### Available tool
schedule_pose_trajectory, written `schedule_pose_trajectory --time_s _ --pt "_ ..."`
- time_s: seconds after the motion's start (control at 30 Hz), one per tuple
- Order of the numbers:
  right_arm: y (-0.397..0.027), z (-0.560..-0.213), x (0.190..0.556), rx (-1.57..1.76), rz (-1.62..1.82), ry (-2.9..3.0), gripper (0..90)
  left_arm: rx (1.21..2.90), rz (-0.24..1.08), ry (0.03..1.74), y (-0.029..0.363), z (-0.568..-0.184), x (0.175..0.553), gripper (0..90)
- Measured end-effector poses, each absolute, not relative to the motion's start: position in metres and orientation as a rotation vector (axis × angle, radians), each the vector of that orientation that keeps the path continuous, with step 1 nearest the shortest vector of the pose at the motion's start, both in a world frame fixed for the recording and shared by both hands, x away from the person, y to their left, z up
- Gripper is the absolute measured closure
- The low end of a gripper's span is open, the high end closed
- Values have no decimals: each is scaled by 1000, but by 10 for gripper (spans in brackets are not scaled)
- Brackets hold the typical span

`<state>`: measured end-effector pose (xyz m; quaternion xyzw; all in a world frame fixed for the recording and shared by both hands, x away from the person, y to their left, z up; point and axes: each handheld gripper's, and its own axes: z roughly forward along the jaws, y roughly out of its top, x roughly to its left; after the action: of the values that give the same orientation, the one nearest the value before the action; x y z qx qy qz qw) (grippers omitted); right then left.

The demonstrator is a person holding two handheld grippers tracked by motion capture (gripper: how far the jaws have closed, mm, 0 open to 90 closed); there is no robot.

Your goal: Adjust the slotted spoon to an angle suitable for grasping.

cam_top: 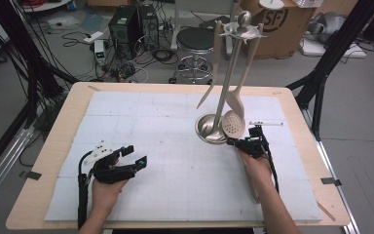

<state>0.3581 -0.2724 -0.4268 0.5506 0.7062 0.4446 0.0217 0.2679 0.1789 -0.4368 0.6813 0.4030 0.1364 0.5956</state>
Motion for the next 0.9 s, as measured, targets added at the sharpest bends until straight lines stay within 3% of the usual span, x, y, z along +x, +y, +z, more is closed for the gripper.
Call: schedule_pose_trajectory --time_s 0.9 --pt "-263 -448 364 1764 1172 2350 896 1587 312 929 177 -437 268 263"
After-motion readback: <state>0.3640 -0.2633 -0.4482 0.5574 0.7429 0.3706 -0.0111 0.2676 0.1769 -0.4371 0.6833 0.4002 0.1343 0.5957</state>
